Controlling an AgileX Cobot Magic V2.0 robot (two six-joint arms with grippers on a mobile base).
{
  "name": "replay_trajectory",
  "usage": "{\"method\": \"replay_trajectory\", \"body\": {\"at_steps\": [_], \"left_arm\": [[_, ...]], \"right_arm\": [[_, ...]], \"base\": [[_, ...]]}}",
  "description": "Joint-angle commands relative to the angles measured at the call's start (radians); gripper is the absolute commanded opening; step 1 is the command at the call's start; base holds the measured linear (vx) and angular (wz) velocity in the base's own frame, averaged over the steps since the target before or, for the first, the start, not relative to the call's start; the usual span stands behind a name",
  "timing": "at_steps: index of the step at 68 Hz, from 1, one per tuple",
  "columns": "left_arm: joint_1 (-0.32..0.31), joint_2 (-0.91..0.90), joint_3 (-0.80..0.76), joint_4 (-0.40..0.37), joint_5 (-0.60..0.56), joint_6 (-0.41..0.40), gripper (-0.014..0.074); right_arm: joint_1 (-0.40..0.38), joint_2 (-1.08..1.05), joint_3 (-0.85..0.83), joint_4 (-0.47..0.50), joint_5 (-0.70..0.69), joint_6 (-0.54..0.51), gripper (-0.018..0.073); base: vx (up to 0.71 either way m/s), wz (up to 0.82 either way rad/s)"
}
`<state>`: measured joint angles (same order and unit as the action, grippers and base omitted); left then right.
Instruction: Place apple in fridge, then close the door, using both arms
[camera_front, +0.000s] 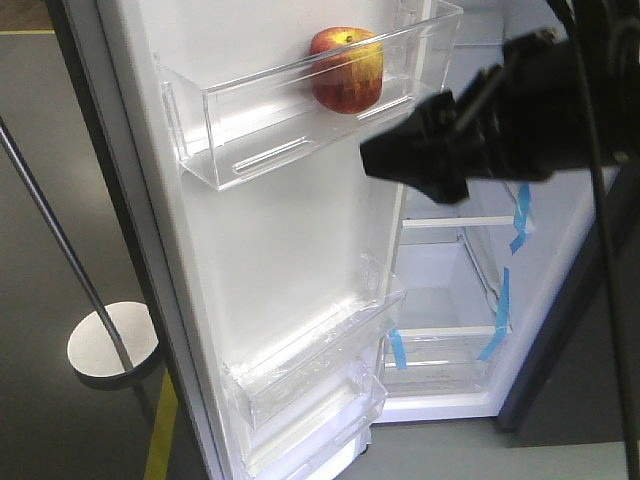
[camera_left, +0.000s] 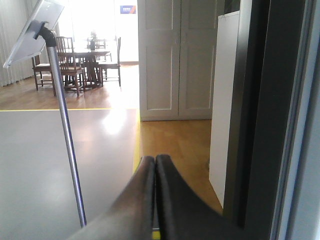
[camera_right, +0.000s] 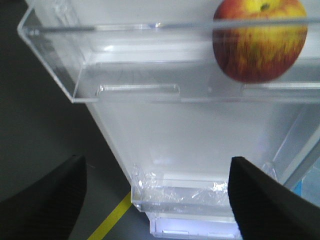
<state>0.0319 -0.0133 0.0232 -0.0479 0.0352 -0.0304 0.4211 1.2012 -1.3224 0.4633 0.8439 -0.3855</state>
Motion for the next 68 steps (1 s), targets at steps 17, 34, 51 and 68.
{"method": "replay_trajectory", "body": {"at_steps": [17, 34, 51, 68], "left_arm": [[0.001, -0.013, 0.006, -0.007, -0.075, -0.009, -0.0006], [0.001, -0.013, 0.006, -0.007, -0.075, -0.009, -0.0006], [0.001, -0.013, 0.006, -0.007, -0.075, -0.009, -0.0006], [0.001, -0.013, 0.006, -0.007, -0.075, -0.009, -0.0006]], "right_arm": [[0.000, -0.391, 0.405, 0.048, -0.092, 0.033, 0.0556], [0.000, -0.629, 0.609, 0.120, 0.008, 0.032, 0.0556], [0.000, -0.784, 0.747, 0.159, 0.111, 0.051, 0.0556], [0.000, -0.835, 0.826, 0.156, 0.173, 0.050, 0.0556]], "base": [[0.00, 0.00], [0.00, 0.00], [0.00, 0.00], [0.00, 0.00]]}}
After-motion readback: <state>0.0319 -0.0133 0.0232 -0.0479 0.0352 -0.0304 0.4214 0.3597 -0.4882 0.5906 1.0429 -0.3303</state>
